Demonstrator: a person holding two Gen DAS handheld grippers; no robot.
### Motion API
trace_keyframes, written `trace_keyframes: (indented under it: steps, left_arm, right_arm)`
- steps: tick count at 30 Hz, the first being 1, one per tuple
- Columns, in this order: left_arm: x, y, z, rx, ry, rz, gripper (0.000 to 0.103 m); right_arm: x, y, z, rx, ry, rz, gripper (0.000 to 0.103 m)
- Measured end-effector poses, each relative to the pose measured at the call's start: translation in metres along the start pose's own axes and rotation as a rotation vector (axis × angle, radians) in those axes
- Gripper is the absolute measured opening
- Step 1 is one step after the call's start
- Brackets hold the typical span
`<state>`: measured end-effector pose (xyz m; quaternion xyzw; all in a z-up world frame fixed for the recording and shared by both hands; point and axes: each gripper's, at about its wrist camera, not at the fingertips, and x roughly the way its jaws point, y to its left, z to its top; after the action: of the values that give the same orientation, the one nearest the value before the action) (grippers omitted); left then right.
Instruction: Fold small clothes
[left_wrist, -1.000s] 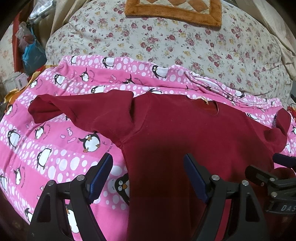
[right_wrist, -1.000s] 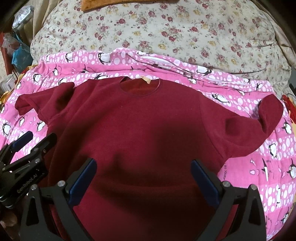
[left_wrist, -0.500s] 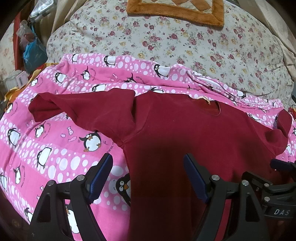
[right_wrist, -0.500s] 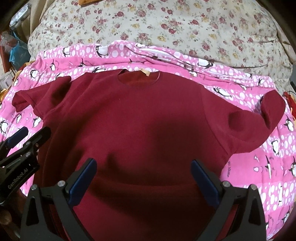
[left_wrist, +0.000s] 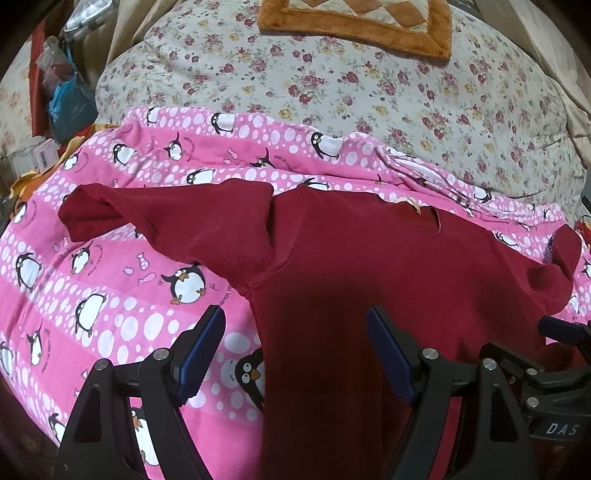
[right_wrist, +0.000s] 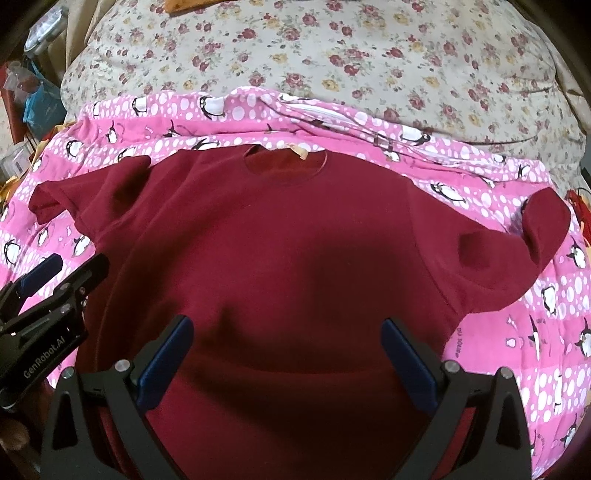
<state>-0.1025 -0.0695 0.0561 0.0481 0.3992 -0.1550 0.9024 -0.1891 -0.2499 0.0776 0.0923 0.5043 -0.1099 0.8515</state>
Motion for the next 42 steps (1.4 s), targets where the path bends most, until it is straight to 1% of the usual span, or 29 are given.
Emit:
trace_keyframes:
  steps: [9,14,26,32,42]
  left_arm:
    - [-0.001,0.005,0.002,-0.020,-0.003,-0.002,0.061]
    - [-0.001,0.005,0.002,-0.021,0.001,-0.002,0.061]
    - [-0.001,0.014,0.005,-0.048,0.001,0.005,0.061]
    - [0.000,0.021,0.005,-0.073,0.011,0.016,0.061]
    - [0.002,0.019,0.004,-0.061,0.020,0.014,0.061]
  right_arm:
    - [-0.004,0.006,0.002,-0.024,-0.021,0.014,0.103]
    - [-0.003,0.010,0.001,-0.040,-0.020,0.008,0.103]
    - [-0.002,0.008,0.002,-0.014,-0.011,0.023,0.103]
    - [0.000,0.010,0.001,-0.020,-0.007,0.029,0.103]
    - [0.002,0.009,0.000,-0.012,0.003,0.032,0.103]
